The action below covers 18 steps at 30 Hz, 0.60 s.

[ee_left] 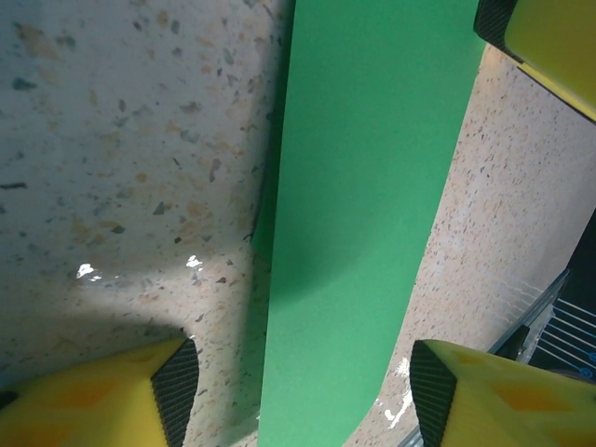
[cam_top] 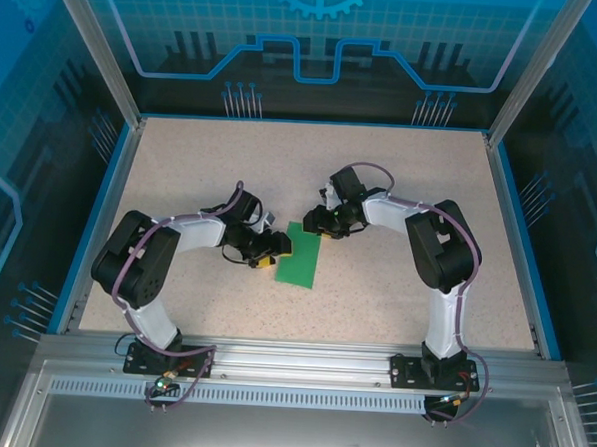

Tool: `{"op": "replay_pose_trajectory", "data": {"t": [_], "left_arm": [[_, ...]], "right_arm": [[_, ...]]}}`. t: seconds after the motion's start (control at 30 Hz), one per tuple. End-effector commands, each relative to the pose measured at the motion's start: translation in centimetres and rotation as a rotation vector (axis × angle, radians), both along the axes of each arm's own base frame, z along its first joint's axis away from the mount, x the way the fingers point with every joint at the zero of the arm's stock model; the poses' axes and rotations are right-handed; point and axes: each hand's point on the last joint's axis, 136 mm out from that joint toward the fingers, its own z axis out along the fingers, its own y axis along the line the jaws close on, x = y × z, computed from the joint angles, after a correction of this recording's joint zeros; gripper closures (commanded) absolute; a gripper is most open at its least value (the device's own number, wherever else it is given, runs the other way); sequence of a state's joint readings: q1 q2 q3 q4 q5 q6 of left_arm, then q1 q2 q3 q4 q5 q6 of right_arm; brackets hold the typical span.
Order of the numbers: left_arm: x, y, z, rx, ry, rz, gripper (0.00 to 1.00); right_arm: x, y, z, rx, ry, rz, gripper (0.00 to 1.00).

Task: Fold a paper plane with a square sheet of paper (fold left side to right side)
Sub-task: Third fold the triangle at the center of the table.

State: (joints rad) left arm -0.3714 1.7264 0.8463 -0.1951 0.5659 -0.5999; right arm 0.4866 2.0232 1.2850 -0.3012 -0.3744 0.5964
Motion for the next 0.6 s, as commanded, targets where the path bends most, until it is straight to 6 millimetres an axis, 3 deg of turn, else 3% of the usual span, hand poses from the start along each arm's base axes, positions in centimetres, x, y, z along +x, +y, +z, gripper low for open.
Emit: {"op": "replay_pose_trajectory", "data": {"t": [0.0, 0.43, 0.57], "left_arm": [[-0.94, -1.23, -0.51, -0.036, 0.034, -0.047, 0.39], [-1.28, -1.53, 0.14, -0.047, 0.029, -0.064, 0.63], [-1.52, -1.31, 0.16, -0.041, 0.030, -0.063, 0.75]], "right_arm": [[-0.57, 0.28, -1.02, -0.028, 0.023, 0.028, 0.52], [-0.26, 0.42, -0.76, -0.022, 0.006, 0.030, 0.52], [0.08, 0.51, -0.37, -0.018, -0.016, 0.032, 0.51]]}}
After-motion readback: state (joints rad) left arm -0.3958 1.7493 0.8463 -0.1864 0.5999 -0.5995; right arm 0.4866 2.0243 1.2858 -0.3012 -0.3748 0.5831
